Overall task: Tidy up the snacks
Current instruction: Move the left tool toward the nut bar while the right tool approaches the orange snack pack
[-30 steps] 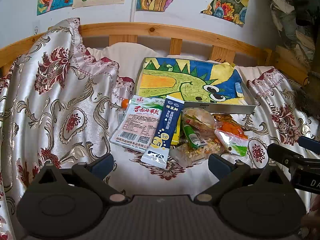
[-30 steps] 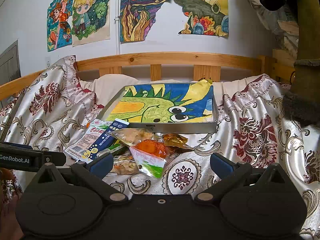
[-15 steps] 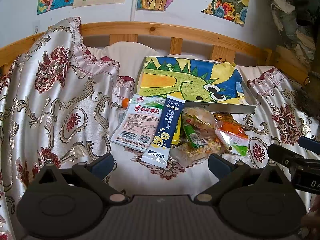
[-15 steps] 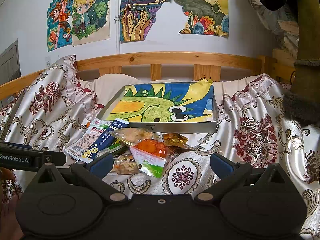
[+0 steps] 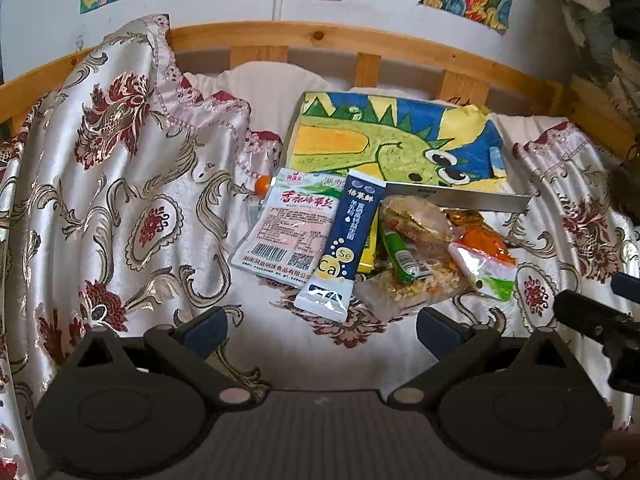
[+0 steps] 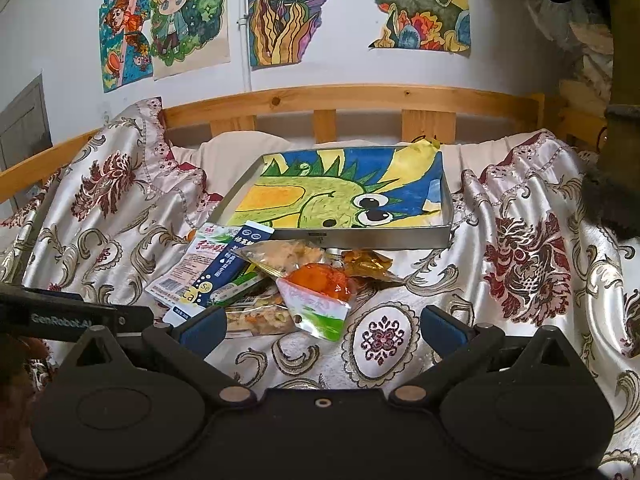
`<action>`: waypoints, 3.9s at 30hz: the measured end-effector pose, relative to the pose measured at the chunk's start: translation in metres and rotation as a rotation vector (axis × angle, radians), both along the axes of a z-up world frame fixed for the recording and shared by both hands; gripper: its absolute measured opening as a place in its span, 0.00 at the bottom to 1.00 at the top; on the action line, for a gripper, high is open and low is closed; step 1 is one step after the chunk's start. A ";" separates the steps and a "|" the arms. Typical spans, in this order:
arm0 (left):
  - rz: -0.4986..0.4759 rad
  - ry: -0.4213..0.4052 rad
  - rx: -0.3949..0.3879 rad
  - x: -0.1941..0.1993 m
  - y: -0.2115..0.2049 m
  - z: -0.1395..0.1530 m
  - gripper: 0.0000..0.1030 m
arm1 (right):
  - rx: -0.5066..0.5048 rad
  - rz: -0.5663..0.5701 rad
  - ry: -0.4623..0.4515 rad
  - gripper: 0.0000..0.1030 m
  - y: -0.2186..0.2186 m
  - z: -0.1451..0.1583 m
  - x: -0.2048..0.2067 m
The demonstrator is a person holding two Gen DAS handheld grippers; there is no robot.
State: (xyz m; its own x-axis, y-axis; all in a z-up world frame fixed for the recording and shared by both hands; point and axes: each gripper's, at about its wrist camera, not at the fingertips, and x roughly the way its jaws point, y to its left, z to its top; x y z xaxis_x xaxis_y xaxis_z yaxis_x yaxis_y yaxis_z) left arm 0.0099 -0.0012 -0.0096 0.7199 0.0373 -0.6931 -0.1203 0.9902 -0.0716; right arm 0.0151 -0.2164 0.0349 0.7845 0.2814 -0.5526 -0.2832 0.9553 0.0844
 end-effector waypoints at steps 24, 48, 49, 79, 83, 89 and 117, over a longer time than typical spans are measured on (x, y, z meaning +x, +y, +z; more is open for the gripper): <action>-0.054 0.078 0.063 0.064 -0.015 0.022 1.00 | 0.003 -0.001 0.063 1.00 -0.014 0.025 0.054; -0.053 0.086 0.044 0.105 -0.011 0.010 1.00 | -0.058 0.174 -0.134 0.99 -0.013 -0.002 0.148; -0.058 0.086 0.038 0.105 -0.012 0.008 1.00 | -0.052 0.186 -0.121 0.99 -0.016 -0.005 0.149; -0.523 0.156 0.069 0.107 -0.044 -0.046 0.99 | 0.130 0.328 0.195 0.93 -0.036 -0.047 0.138; -0.568 0.137 0.090 0.106 -0.046 -0.043 0.96 | 0.146 0.333 0.226 0.85 -0.032 -0.050 0.137; -0.580 0.140 0.090 0.113 -0.047 -0.045 0.91 | 0.119 0.356 0.223 0.62 -0.024 -0.054 0.132; -0.570 0.216 -0.083 0.112 -0.037 -0.033 0.57 | -0.014 0.306 0.238 0.38 -0.033 -0.039 0.120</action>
State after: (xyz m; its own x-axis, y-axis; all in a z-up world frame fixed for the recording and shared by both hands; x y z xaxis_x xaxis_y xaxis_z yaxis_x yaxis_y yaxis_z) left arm 0.1214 -0.0385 -0.0428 0.4537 -0.3729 -0.8094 0.4061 0.8950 -0.1847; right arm 0.1355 -0.2491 -0.0044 0.5151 0.4740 -0.7141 -0.5295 0.8312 0.1698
